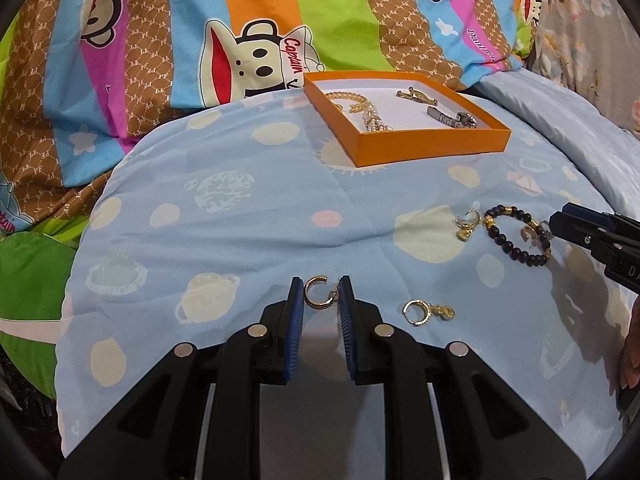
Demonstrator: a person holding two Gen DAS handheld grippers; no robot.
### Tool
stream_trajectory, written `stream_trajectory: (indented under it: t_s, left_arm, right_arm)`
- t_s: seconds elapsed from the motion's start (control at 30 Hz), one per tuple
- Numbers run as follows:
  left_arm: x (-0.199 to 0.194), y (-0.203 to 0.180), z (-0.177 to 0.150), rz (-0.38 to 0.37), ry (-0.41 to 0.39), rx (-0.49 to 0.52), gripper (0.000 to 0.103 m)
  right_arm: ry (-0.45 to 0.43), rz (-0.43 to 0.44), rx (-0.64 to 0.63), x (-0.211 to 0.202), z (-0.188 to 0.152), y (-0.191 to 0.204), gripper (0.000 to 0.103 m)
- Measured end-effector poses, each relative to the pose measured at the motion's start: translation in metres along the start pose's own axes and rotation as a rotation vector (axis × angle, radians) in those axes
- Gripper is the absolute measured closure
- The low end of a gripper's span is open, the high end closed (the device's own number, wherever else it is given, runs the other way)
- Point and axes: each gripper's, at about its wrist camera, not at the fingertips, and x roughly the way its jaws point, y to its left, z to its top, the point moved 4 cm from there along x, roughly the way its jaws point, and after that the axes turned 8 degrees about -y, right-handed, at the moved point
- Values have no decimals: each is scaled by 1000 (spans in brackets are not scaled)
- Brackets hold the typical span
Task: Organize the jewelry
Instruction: 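Close the right tool on the black bead bracelet while the left tool holds the hoop earring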
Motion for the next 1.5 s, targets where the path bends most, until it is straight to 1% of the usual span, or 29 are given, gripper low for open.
stream_trajectory:
  t_s: [0.2,0.3,0.33,0.4,0.5,0.53,0.57,0.67,0.8,0.9,0.97,1.07,1.13,1.17,1.33,1.5]
  left_arm:
    - [-2,2,0,8,-9,-12,86]
    - [-3,2,0,13,-14,-7,86]
    - [-3,2,0,15,-16,-5,86]
    - [-3,2,0,16,-16,-5,86]
    - [-3,2,0,15,-16,-10,86]
    - [-3,2,0,15,-16,-10,86]
    - [-3,2,0,16,-17,-11,86]
    - [-3,2,0,15,-17,-9,86]
    - [-3,2,0,15,-17,-10,86]
    - [-3,2,0,15,-17,-10,86]
    - [-3,2,0,16,-17,-11,86]
    - [-3,2,0,17,-17,-10,86]
    - [-3,2,0,16,-17,-10,86]
    - [-3,2,0,17,-17,-10,86]
    - [-3,2,0,15,-18,-13,86]
    - [-3,3,0,14,-21,-17,86]
  right_arm:
    - [-1,5,-30,4,1,8,64]
    - [4,8,-44,8,3,13,67]
    - [9,13,-47,10,3,15,70]
    - [12,21,-52,13,4,18,71]
    - [10,12,-69,16,7,23,71]
    - [10,7,-73,18,8,23,73]
    - [12,0,-74,20,9,22,75]
    - [37,-10,-61,27,10,18,78]
    - [60,3,-46,34,9,16,80]
    - [74,5,-52,38,8,18,81]
    - [82,5,-60,39,7,19,85]
    - [86,-1,-71,40,7,21,88]
    - [85,-3,-74,40,7,21,89]
    - [85,-3,-74,40,7,21,95]
    - [71,-3,-68,36,8,21,96]
    - [21,-1,-53,24,11,17,96]
